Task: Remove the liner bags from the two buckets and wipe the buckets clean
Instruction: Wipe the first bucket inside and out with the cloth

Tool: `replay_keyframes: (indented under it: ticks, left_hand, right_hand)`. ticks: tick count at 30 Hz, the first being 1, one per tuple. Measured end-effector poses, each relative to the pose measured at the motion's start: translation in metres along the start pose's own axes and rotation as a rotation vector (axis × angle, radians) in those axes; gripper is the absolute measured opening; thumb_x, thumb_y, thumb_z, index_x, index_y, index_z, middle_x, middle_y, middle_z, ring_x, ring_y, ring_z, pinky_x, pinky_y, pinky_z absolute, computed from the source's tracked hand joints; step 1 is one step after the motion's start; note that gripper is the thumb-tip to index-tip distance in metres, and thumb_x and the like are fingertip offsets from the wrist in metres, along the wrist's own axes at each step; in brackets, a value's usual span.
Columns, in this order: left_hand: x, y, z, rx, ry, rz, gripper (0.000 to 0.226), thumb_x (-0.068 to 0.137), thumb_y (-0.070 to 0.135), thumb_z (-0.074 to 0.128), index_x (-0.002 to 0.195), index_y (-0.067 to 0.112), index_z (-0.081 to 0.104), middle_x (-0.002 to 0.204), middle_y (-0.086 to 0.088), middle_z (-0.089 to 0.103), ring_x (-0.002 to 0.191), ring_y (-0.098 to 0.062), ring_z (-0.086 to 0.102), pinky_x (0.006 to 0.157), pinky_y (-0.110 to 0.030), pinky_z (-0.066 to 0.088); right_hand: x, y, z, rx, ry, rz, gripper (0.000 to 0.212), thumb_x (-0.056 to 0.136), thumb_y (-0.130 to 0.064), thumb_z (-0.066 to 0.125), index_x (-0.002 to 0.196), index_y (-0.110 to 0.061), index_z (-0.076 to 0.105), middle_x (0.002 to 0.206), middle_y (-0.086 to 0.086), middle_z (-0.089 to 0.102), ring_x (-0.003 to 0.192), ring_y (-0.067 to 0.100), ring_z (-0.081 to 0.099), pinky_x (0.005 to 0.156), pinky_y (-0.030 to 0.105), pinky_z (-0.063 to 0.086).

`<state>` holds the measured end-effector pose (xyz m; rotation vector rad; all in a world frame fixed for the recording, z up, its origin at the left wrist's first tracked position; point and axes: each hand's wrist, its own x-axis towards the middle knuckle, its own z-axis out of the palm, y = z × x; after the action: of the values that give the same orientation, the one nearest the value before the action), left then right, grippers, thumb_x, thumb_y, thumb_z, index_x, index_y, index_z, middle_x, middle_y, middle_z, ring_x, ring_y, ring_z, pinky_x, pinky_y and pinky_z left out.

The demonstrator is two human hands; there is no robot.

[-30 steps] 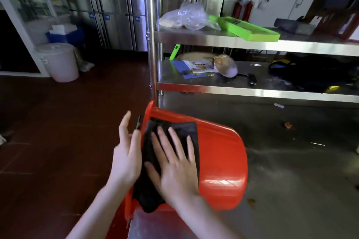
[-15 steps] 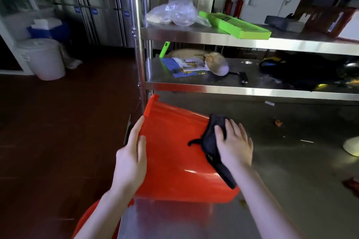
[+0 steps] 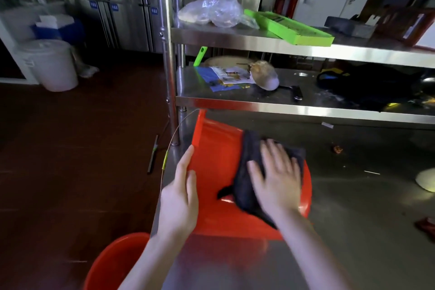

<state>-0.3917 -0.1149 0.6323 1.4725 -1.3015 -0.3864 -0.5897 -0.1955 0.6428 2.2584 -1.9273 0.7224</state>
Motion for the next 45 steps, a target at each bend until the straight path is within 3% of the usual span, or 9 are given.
replay_keyframes:
  ticks: [5, 10, 18, 21, 26, 30, 34, 38, 45]
  left_hand:
    - [-0.015, -0.006, -0.001, -0.096, -0.001, -0.015, 0.05, 0.091, 0.056, 0.025, 0.141, 0.06, 0.027, 0.049, 0.006, 0.049, 0.036, -0.007, 0.04, 0.038, -0.018, 0.034]
    - [-0.013, -0.008, -0.003, -0.001, -0.008, 0.015, 0.044, 0.102, 0.034, 0.032, 0.139, 0.059, 0.031, 0.059, -0.001, 0.062, 0.039, -0.011, 0.049, 0.044, -0.021, 0.039]
    - [0.059, 0.024, -0.008, -0.011, -0.058, -0.13, 0.05, 0.094, 0.06, 0.037, 0.142, 0.057, 0.025, 0.136, 0.021, 0.048, 0.124, -0.002, 0.047, 0.095, -0.013, 0.031]
    - [0.086, 0.034, 0.008, 0.13, -0.095, -0.2, 0.049, 0.099, 0.05, 0.036, 0.147, 0.039, 0.033, 0.126, -0.01, 0.063, 0.099, -0.02, 0.062, 0.081, -0.023, 0.039]
    - [0.053, 0.036, -0.004, 0.087, -0.065, -0.11, 0.042, 0.103, 0.037, 0.034, 0.145, 0.042, 0.036, 0.05, 0.008, 0.051, 0.036, -0.005, 0.043, 0.037, -0.015, 0.035]
    - [0.017, 0.027, -0.017, 0.015, -0.054, -0.087, 0.044, 0.101, 0.038, 0.033, 0.141, 0.056, 0.031, 0.047, 0.005, 0.046, 0.037, -0.006, 0.038, 0.036, -0.019, 0.033]
    - [0.017, 0.029, -0.014, 0.013, -0.044, -0.091, 0.043, 0.103, 0.031, 0.036, 0.142, 0.05, 0.036, 0.051, 0.009, 0.053, 0.039, -0.004, 0.044, 0.04, -0.016, 0.036]
    - [0.023, 0.027, -0.015, 0.006, 0.0, -0.113, 0.042, 0.103, 0.026, 0.039, 0.141, 0.044, 0.042, 0.114, 0.013, 0.063, 0.085, 0.019, 0.054, 0.071, 0.007, 0.034]
    - [-0.009, 0.019, -0.025, -0.106, -0.031, -0.029, 0.041, 0.099, 0.042, 0.034, 0.138, 0.055, 0.037, 0.046, 0.003, 0.04, 0.038, -0.007, 0.032, 0.037, -0.018, 0.029]
  right_hand:
    - [0.043, 0.033, -0.012, 0.067, -0.228, 0.336, 0.06, 0.097, -0.058, 0.024, 0.147, -0.028, 0.035, 0.156, -0.008, 0.031, 0.146, 0.016, 0.021, 0.117, 0.049, 0.018]
    - [0.027, -0.079, -0.005, 0.018, -0.134, -0.141, 0.062, 0.095, -0.058, 0.028, 0.147, -0.026, 0.038, 0.155, -0.009, 0.035, 0.143, 0.015, 0.029, 0.116, 0.048, 0.021]
    - [-0.048, -0.093, 0.001, 0.04, -0.005, -0.29, 0.066, 0.092, -0.059, 0.038, 0.151, -0.028, 0.03, 0.158, -0.008, 0.029, 0.147, 0.017, 0.021, 0.117, 0.051, 0.017]
    - [-0.055, -0.078, 0.001, 0.069, -0.012, -0.336, 0.068, 0.091, -0.061, 0.039, 0.151, -0.032, 0.027, 0.159, -0.009, 0.026, 0.148, 0.015, 0.019, 0.117, 0.047, 0.014]
    - [-0.02, -0.002, -0.011, 0.019, -0.012, -0.037, 0.06, 0.094, -0.056, 0.034, 0.146, -0.026, 0.042, 0.153, -0.004, 0.039, 0.143, 0.017, 0.033, 0.116, 0.047, 0.026]
    - [0.015, 0.039, -0.023, 0.063, -0.291, 0.296, 0.061, 0.097, -0.06, 0.024, 0.148, -0.03, 0.033, 0.157, -0.01, 0.029, 0.147, 0.014, 0.017, 0.118, 0.047, 0.019]
    - [0.013, -0.042, -0.017, 0.001, -0.181, 0.004, 0.063, 0.095, -0.062, 0.023, 0.147, -0.029, 0.036, 0.155, -0.012, 0.033, 0.145, 0.012, 0.024, 0.118, 0.045, 0.016]
    - [-0.015, -0.108, -0.016, 0.101, -0.11, -0.272, 0.061, 0.095, -0.055, 0.025, 0.146, -0.024, 0.04, 0.153, -0.006, 0.039, 0.143, 0.019, 0.032, 0.116, 0.049, 0.023]
    - [0.001, 0.013, -0.024, 0.021, -0.223, 0.052, 0.057, 0.098, -0.057, 0.027, 0.147, -0.03, 0.037, 0.156, -0.01, 0.033, 0.145, 0.012, 0.025, 0.118, 0.04, 0.02]
